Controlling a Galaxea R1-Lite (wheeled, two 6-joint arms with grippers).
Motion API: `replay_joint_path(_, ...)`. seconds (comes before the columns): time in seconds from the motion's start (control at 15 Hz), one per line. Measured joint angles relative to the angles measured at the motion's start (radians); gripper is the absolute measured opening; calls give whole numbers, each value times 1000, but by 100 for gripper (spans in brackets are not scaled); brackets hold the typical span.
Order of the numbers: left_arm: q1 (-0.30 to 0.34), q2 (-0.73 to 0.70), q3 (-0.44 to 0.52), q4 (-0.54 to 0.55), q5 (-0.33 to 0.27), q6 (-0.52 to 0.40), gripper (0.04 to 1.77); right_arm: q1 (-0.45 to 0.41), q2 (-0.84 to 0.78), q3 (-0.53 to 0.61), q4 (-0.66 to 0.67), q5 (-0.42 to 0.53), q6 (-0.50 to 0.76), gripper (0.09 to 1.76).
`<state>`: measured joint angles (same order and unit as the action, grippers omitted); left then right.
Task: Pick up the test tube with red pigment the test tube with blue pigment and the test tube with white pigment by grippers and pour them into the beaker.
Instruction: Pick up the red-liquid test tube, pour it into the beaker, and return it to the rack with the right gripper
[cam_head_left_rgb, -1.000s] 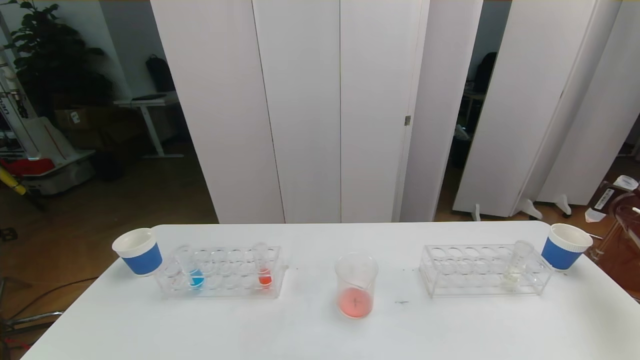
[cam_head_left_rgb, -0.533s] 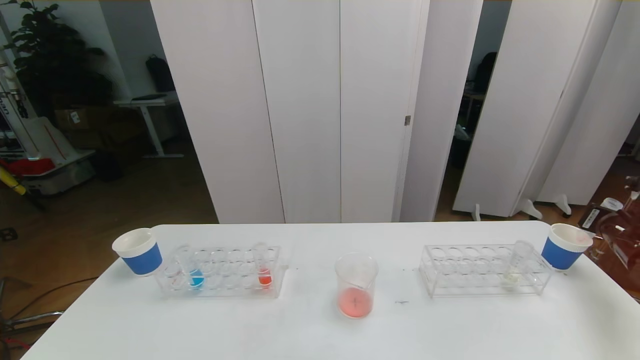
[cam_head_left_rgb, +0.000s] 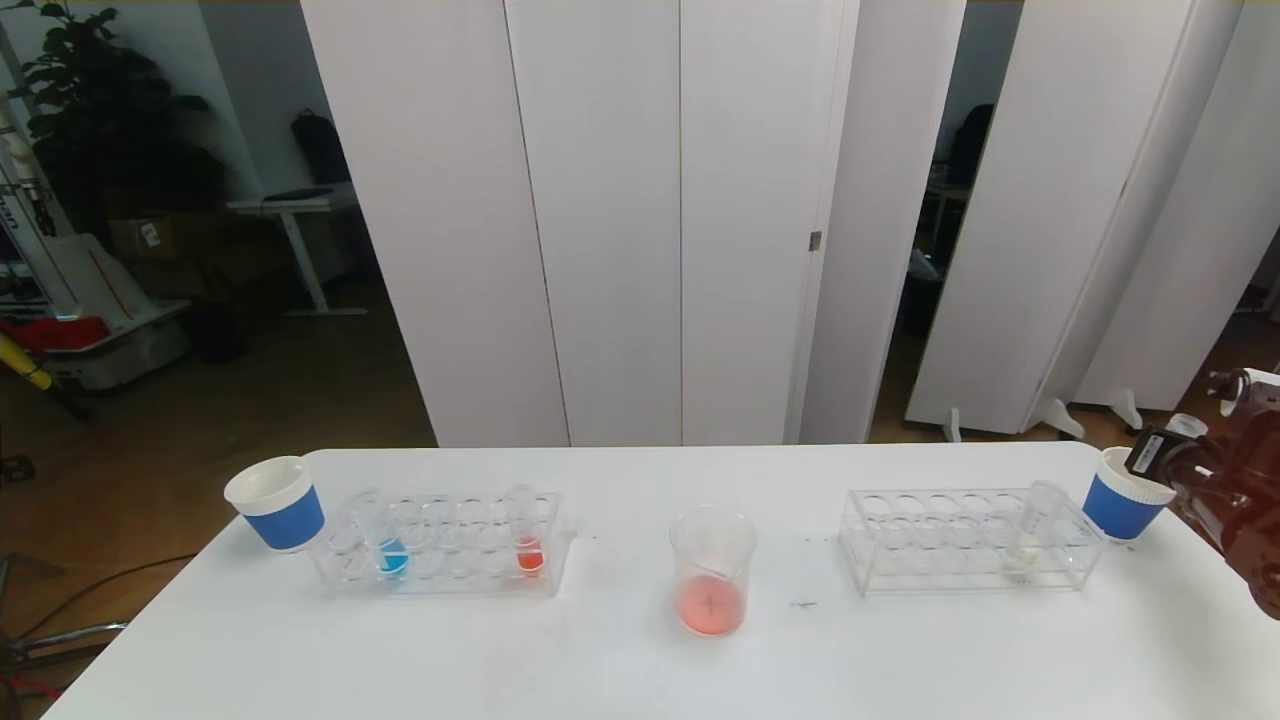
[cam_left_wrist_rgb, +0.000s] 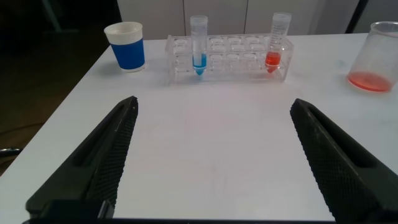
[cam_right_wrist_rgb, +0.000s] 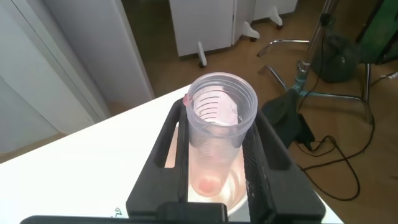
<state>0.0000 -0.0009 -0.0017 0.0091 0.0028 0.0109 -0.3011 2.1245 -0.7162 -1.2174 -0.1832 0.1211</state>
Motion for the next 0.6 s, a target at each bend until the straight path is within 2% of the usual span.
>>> replay_joint_path(0.6, 0, 0, 0, 0, 0, 0, 175, 11, 7, 4, 3, -3, 1, 58)
